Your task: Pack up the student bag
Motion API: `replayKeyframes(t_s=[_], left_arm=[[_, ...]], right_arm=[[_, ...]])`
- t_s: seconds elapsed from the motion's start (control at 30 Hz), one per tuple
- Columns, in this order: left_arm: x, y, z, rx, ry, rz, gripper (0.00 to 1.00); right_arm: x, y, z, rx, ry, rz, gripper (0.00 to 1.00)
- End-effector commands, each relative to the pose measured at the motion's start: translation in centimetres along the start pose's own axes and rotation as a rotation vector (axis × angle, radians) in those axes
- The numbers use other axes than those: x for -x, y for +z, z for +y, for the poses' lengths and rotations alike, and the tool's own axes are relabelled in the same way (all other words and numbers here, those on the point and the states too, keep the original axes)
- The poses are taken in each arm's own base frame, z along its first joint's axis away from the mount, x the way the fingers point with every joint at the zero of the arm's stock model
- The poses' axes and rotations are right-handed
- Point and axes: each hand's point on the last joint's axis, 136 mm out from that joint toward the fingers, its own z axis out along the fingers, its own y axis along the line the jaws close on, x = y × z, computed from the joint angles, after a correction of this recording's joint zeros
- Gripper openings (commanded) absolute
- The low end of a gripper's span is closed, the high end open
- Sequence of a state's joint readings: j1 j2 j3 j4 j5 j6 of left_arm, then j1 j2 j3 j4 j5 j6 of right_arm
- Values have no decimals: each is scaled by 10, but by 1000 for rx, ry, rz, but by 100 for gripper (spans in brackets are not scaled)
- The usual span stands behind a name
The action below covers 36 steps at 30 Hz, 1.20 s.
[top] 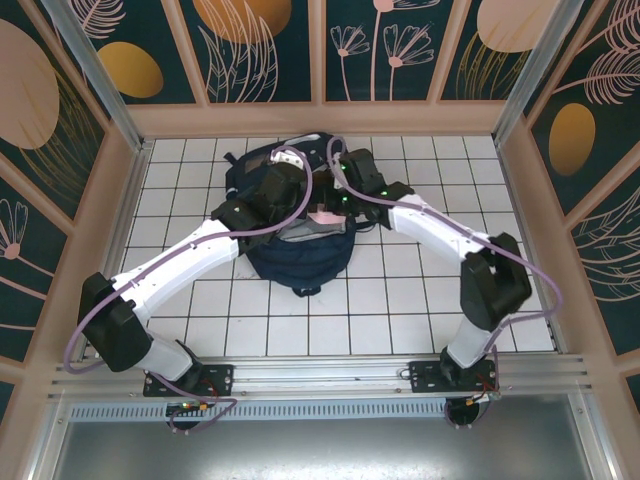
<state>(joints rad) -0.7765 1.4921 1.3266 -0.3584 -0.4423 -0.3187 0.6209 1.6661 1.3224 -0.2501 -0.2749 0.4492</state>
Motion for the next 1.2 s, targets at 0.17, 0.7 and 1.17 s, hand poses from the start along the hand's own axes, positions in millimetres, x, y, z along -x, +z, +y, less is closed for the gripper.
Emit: replayKeyframes(t_s=[0.17,0.7,1.17], left_arm=[[59,-25,-10,-63,-125,-186,0],[59,-21,-8,-36,-115,-182,0],[57,-19,-15,-67,-113,-165,0]], right_arm=[[18,-4,2,33,-44,-105,99],[-53,-48,-13,77,76,-49,80],[-84,-15,-17,140,120,10,40]])
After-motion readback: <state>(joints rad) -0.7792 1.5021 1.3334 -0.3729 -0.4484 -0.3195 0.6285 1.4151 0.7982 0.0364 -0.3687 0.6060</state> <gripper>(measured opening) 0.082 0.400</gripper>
